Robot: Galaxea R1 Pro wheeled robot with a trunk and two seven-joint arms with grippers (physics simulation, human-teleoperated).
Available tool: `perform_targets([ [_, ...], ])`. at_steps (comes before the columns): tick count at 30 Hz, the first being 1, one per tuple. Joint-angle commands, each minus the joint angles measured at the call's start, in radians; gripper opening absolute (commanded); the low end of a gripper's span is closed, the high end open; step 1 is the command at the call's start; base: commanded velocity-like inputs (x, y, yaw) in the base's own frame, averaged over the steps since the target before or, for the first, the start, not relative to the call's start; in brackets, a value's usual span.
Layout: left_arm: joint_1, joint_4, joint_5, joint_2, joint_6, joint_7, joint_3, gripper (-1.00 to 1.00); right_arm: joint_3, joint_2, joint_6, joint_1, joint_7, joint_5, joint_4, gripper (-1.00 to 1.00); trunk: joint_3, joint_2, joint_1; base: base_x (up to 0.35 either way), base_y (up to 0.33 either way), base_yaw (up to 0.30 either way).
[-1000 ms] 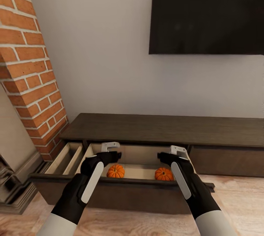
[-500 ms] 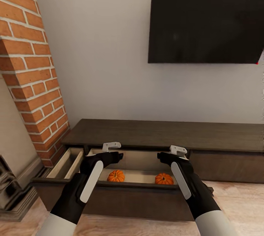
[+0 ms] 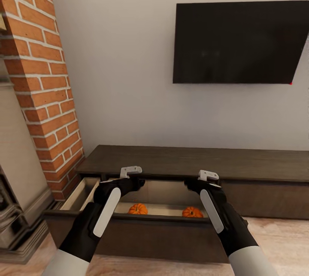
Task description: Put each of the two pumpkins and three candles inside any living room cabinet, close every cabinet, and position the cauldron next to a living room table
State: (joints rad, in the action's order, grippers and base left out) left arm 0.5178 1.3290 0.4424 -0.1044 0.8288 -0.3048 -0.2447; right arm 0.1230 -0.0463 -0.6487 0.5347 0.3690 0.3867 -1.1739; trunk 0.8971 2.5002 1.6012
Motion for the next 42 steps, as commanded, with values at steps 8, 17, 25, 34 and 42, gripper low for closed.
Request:
perform_targets([
  [8, 0.001, 0.001, 0.012, 0.000, 0.003, -0.010, -0.001, 1.00, 0.002, 0.000, -0.002, 0.001, 0.010, 0.011, -0.001, 1.00, -0.026, -0.040, -0.023, -0.169, 0.016, 0.000],
  [17, 0.001, 0.001, 0.012, 0.000, 0.003, -0.010, -0.001, 1.00, 0.004, 0.000, -0.002, 0.001, 0.010, 0.011, -0.001, 1.00, -0.054, -0.103, -0.058, -0.085, 0.008, 0.000],
  [25, 0.001, 0.001, 0.011, 0.000, 0.003, -0.010, -0.001, 1.00, 0.008, 0.000, -0.002, 0.001, 0.010, 0.010, -0.001, 1.00, -0.079, -0.159, -0.088, -0.071, 0.000, 0.000],
  [34, 0.001, 0.001, 0.011, -0.001, 0.003, -0.010, -0.001, 1.00, 0.009, 0.000, -0.002, 0.001, 0.010, 0.009, -0.001, 1.00, -0.107, -0.222, -0.123, -0.244, 0.000, 0.000],
  [42, 0.001, 0.001, 0.010, 0.000, 0.003, -0.008, -0.002, 1.00, 0.004, 0.001, -0.002, 0.001, 0.010, 0.009, -0.001, 1.00, -0.132, -0.278, -0.153, -0.160, 0.000, 0.000],
])
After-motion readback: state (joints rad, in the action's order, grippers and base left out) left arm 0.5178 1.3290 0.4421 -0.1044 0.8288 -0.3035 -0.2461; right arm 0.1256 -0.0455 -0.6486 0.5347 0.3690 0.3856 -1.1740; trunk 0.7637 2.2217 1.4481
